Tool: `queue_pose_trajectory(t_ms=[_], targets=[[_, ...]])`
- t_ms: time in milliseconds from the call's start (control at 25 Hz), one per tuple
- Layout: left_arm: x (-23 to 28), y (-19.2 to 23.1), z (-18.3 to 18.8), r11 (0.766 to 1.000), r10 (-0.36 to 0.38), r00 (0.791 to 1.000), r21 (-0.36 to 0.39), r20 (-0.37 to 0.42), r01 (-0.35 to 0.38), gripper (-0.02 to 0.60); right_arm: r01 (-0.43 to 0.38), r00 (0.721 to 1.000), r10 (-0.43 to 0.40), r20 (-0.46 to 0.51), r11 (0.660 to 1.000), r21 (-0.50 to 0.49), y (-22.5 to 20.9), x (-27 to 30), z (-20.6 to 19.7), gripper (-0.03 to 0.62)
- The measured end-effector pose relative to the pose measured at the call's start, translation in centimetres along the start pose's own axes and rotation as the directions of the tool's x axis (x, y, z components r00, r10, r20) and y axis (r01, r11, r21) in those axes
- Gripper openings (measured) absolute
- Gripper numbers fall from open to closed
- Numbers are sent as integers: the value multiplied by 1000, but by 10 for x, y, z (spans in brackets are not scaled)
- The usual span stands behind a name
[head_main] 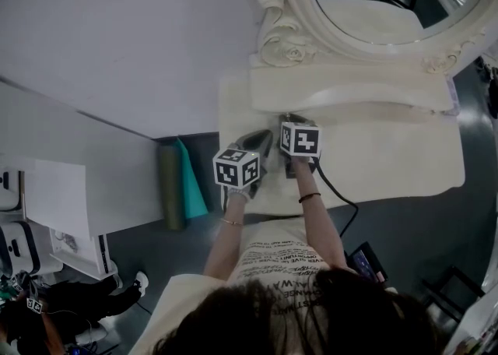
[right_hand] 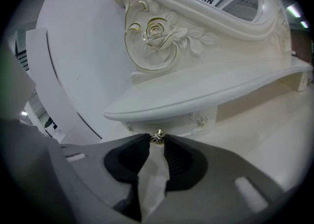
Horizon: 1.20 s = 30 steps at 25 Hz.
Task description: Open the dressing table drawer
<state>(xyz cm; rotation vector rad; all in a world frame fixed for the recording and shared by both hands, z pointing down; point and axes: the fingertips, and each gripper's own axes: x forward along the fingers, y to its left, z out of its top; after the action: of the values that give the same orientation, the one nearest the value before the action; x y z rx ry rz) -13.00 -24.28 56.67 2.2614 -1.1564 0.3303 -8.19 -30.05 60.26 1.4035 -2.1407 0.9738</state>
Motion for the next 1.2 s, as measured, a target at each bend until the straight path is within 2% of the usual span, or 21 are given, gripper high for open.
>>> queue_pose_trajectory(t_ms=[1200], targets=[[-6, -19, -7, 999, -46, 999, 18, -6, 46, -2, -9, 1000, 9, -19, 1000, -2, 2, -16, -17, 98]])
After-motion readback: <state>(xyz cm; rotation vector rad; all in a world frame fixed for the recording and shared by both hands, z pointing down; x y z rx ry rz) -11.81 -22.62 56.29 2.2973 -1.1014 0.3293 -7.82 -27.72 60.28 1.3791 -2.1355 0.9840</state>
